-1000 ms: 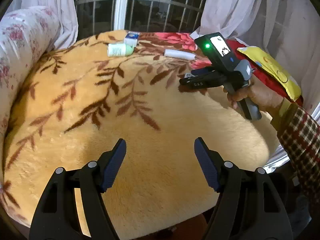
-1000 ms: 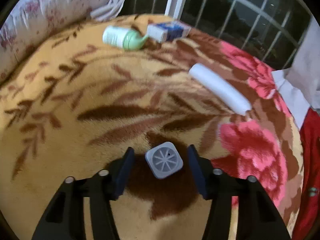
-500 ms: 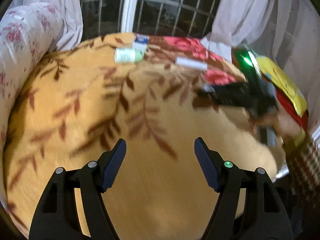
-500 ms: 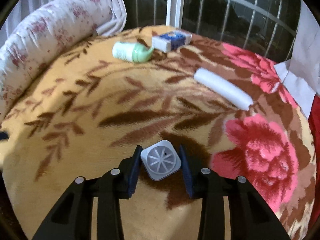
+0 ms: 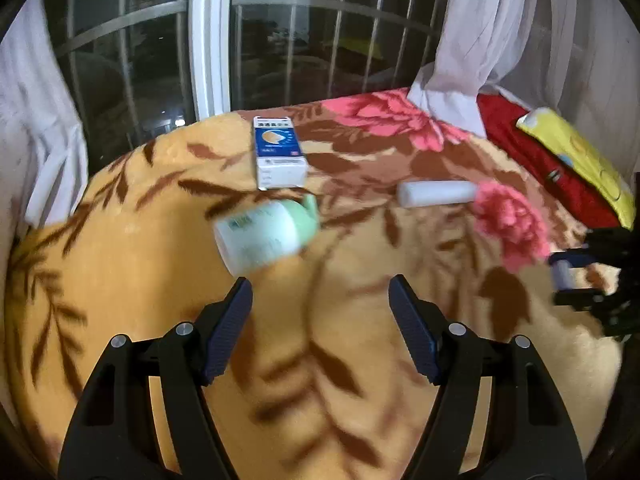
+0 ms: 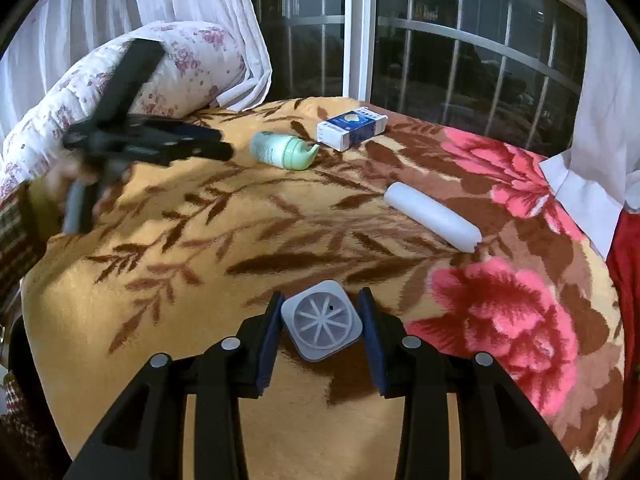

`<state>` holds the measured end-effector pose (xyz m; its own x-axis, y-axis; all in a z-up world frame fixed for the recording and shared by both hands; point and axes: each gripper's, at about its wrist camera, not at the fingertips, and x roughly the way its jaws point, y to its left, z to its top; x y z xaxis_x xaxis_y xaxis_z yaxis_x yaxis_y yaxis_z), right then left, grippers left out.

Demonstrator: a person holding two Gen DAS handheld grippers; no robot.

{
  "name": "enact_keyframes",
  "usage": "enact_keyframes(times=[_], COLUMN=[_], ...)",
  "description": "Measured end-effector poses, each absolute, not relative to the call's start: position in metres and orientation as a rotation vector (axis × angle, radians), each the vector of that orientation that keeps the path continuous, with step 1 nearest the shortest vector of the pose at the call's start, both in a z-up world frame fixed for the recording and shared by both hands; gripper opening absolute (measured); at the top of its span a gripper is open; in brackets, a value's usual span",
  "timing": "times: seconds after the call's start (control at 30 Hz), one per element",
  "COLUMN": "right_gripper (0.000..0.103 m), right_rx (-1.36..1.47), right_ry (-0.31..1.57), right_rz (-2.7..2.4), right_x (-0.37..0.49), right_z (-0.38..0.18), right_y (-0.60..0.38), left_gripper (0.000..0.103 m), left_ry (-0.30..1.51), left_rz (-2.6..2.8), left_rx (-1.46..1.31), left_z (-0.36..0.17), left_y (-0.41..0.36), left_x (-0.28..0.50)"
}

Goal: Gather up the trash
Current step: 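Grasp the green-capped white bottle with the left gripper while the right holds the square item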

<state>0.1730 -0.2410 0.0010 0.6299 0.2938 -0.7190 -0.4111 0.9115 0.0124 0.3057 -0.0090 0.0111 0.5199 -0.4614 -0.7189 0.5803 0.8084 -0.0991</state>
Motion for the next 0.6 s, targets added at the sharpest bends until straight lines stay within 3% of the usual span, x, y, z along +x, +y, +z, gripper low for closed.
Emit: enact_keyframes(times=[0.27, 0.6], right_gripper=[0.037, 0.037], right_rx=[-0.133, -0.139], right_ry=[0.794, 0.809], right_rz=[0.427, 0.419], right_x=[0.185, 0.192], right_z=[-0.009, -0.014], right_y=[-0.248, -0.246], left_gripper=[0.069, 0.075], left_ry=[0.753, 0.856], left_rz=[-0.721, -0.749], left_rx=[0.334, 0.472], left_z=[0.009, -0.028], left_y=[-0.013, -0.045], left_x=[0.362, 0.389])
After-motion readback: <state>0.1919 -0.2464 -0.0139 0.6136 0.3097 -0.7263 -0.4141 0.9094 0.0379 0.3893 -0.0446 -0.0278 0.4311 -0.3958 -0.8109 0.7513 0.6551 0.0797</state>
